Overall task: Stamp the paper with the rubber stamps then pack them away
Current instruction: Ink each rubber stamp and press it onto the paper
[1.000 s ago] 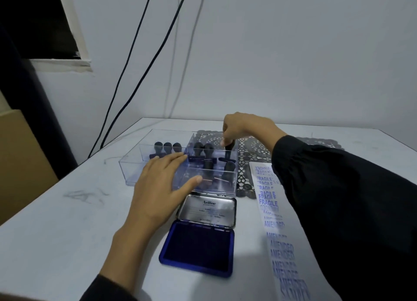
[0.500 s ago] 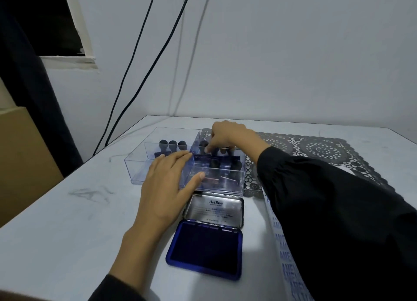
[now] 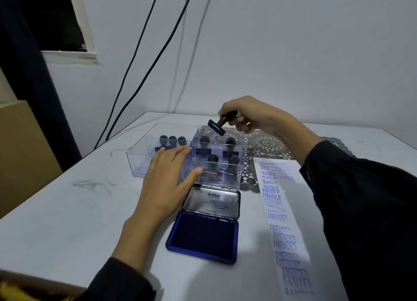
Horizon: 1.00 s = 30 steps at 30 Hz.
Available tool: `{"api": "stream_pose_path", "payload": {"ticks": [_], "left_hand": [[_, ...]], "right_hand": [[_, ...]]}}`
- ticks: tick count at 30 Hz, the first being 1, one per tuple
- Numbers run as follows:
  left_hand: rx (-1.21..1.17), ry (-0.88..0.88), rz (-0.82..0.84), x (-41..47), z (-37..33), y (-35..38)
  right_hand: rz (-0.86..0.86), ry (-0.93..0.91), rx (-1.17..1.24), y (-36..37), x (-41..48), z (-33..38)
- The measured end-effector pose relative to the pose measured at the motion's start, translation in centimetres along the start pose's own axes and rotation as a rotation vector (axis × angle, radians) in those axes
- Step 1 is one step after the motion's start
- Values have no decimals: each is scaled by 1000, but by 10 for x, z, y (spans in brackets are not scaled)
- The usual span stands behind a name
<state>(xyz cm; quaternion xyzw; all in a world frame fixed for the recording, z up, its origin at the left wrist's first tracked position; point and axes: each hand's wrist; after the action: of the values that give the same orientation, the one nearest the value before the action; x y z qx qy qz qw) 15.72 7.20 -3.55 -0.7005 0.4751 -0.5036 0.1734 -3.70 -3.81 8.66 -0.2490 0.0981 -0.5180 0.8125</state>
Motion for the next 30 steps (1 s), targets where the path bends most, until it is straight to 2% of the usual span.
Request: {"api": "stream_pose_path", "payload": {"ticks": [5,7,10,12,16,23,28,30], "left_hand": [[-200,-41,96,-13,3,-9],[-313,-96,123,-27,3,-16],[-362,-135,151,-53,8,-22],[-318,-184,195,-63,14,-23],[-206,-289,274,-68,20,-21],[-105,-295,298,-65,14,-23],[-63,-274,302,-66,14,-22],[-56,-265,304,-66,14,-22]], "right_hand": [[190,16,295,12,-46,6],[259,-17,240,23,-63,4],[295,-61,-12,50,-88,-1],[252,-142,-172,73,-99,-6],[35,-290,-513,112,-108,-19],[-218,-441,-655,139,-119,-31],[-249,-465,-704,142,-123,-30],[-322,-552,-815,144,-130,-29]]}}
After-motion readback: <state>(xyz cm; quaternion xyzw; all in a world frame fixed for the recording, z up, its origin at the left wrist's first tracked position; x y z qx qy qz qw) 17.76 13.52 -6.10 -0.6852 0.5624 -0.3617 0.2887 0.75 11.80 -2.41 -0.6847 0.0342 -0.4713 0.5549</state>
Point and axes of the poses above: each hand's wrist, its own x-axis towards the middle knuckle, its own y-axis out of the palm, z = x × y, and after that the axes turned 7 degrees about -y, right-handed
